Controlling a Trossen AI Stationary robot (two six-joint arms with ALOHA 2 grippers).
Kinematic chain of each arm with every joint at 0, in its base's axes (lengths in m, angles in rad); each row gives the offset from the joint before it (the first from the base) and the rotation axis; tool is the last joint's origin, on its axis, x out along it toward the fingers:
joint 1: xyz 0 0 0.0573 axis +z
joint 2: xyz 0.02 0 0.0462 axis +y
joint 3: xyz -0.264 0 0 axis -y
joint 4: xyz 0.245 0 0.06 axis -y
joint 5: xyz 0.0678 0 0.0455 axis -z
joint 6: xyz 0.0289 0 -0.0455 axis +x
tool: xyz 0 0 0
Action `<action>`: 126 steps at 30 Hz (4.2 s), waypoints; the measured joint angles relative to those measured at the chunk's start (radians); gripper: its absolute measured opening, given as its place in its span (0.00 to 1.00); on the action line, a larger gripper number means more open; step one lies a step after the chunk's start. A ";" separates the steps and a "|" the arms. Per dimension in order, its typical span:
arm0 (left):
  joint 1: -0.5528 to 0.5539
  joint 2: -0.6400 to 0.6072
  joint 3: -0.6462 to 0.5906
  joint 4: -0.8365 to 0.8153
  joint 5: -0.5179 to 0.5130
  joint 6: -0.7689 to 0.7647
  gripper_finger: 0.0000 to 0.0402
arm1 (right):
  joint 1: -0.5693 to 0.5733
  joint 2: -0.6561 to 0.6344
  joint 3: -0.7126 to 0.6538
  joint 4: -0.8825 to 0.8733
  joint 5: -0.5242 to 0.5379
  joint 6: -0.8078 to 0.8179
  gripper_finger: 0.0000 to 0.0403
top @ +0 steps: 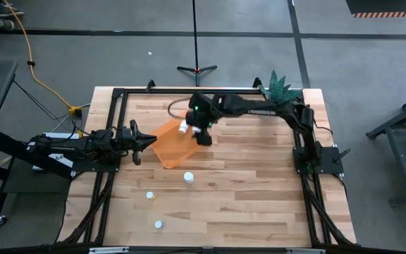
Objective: Pick and place pill bottles into a basket
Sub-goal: Put the white pill bottle into the orange bin, then put the yellow pill bottle into the orange bin
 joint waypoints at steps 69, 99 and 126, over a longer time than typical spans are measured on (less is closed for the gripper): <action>0.000 0.001 0.000 0.000 0.007 0.003 0.18 | 0.155 -0.056 -0.156 0.320 0.129 -0.153 0.36; 0.000 0.001 0.000 0.000 0.008 0.003 0.18 | -0.010 0.015 -0.159 0.223 0.058 -0.026 0.55; 0.000 0.001 0.000 0.000 0.008 0.000 0.18 | 0.115 -1.512 -1.588 0.988 0.361 0.228 0.15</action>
